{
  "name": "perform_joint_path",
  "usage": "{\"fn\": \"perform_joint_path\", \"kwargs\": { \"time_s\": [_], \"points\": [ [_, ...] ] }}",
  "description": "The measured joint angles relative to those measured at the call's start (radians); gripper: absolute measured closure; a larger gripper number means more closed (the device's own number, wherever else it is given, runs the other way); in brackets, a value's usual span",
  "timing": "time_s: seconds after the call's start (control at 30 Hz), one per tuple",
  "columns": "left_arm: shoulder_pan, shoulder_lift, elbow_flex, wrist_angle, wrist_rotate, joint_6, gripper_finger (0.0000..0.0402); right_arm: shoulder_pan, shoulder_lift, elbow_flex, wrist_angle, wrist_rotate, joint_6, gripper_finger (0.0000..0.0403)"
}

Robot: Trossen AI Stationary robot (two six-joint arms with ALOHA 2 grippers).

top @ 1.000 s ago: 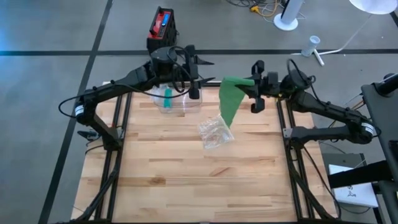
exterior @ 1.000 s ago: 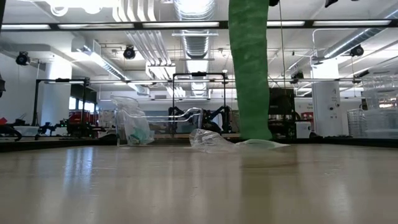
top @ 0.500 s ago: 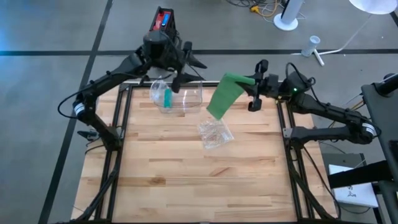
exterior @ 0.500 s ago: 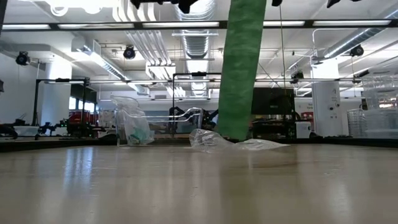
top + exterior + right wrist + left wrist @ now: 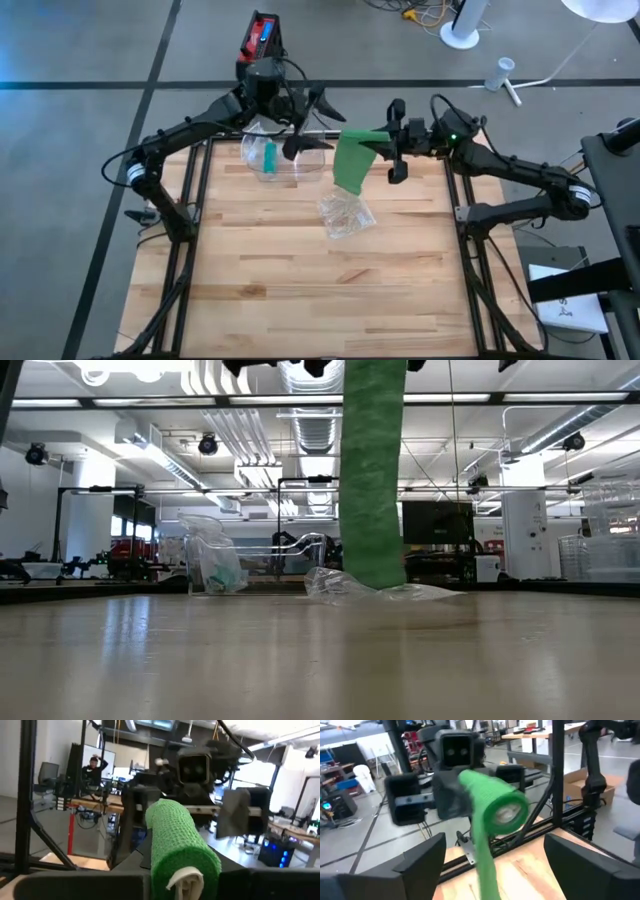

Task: Roll bandage
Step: Roll the green bandage

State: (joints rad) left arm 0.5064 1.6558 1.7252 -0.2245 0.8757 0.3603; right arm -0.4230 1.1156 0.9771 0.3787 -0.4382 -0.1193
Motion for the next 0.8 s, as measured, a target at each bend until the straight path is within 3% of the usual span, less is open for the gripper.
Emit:
{"fn": "perform_joint_path", "kwargs": {
  "time_s": [0.23,0.43,0.6,0.8],
  "points": [
    [-0.017,0.040,0.000,0.143,-0.062,-0.134,0.0059,0.055,0.001,0.000,-0.002,0.196,-0.056,0.0355],
    [-0.015,0.082,0.000,0.253,-0.078,-0.201,0.0106,0.059,0.007,0.000,-0.006,0.259,-0.038,0.0355],
    [-0.015,0.092,-0.001,0.259,-0.081,-0.183,0.0199,0.058,0.012,0.000,-0.006,0.269,-0.010,0.0355],
    [-0.011,0.085,0.000,0.228,-0.081,-0.068,0.0368,0.058,0.010,0.000,-0.020,0.270,0.085,0.0334]
  ]
}}
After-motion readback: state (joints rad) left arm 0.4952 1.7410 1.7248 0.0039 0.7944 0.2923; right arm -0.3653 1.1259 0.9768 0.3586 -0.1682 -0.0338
